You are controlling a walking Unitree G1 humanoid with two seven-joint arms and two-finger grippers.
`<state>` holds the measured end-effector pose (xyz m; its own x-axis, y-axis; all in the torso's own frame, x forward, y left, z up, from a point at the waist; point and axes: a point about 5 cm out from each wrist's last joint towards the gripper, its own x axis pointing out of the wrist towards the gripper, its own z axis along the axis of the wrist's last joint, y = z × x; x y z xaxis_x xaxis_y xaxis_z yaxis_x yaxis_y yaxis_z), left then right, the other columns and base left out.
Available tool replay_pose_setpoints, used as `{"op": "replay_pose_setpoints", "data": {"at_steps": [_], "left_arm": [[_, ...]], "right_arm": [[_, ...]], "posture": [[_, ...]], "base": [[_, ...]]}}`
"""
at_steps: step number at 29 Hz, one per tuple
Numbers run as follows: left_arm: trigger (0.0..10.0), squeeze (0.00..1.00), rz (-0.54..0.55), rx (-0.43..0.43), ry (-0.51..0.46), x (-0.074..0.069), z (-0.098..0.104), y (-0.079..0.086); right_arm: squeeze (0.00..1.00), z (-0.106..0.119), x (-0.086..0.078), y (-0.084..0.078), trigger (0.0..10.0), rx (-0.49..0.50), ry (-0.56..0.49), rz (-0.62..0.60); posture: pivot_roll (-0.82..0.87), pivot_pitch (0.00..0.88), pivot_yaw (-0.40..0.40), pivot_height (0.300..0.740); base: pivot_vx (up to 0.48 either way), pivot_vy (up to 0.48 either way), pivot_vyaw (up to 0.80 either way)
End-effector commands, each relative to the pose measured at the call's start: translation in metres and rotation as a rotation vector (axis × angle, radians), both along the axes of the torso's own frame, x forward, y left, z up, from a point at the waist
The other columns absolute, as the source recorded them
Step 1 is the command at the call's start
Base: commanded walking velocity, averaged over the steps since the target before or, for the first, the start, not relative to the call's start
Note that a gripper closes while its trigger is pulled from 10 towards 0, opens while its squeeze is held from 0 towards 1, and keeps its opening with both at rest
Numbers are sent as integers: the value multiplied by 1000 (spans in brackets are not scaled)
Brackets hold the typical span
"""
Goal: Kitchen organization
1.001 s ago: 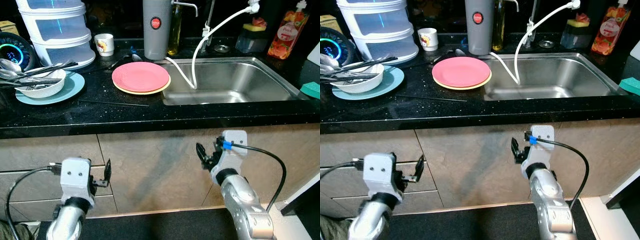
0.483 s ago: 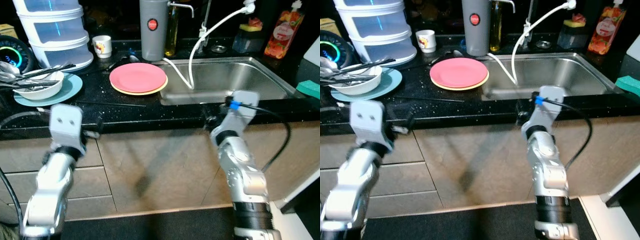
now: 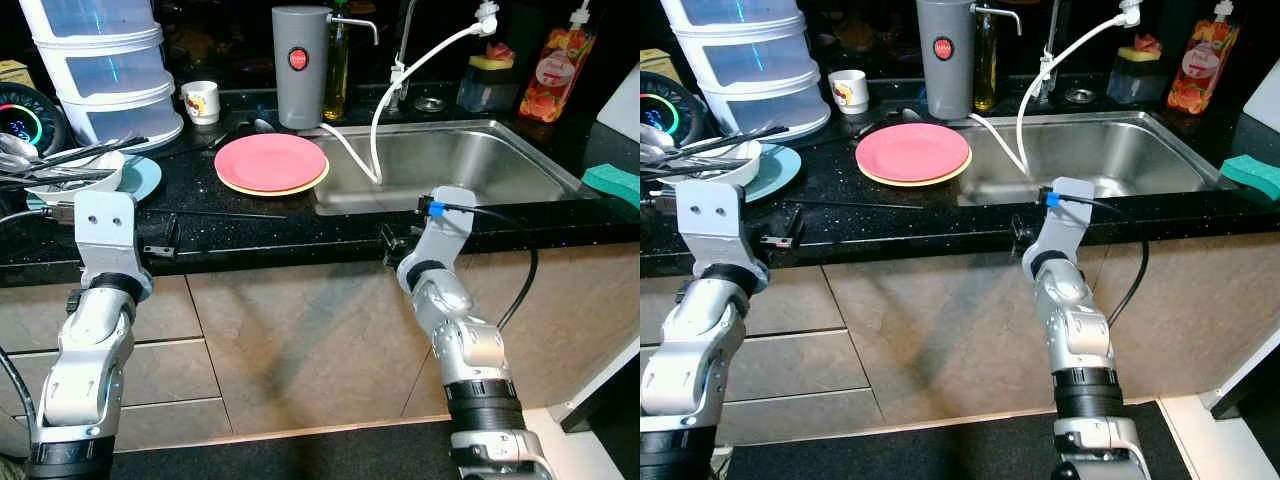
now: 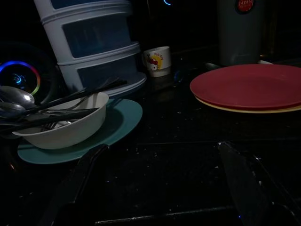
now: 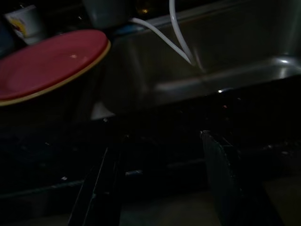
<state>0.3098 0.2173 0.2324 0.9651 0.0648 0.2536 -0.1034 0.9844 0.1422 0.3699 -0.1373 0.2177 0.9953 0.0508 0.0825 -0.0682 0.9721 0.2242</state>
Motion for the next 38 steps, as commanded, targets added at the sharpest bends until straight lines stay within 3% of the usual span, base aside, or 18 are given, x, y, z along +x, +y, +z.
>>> {"op": "replay_pose_setpoints", "data": {"at_steps": [1,4,17,38], "left_arm": [[10000,0,-9,-2,25,2,-3,-2],[10000,0,-35,13,35,3,-5,-10],[10000,0,-57,30,63,1,-10,-16],[10000,0,-35,37,110,-6,-18,-11]], "right_arm": [[0,6,1,0,10000,29,-31,6],[0,15,2,3,10000,25,-61,22],[0,12,4,7,10000,17,-42,44],[0,-8,-7,9,10000,35,21,35]], "posture": [[-4,28,20,740],[-2,27,13,740],[9,52,2,740],[-1,150,11,740]], "base": [[0,0,0],[0,0,0],[0,0,0],[0,0,0]]}}
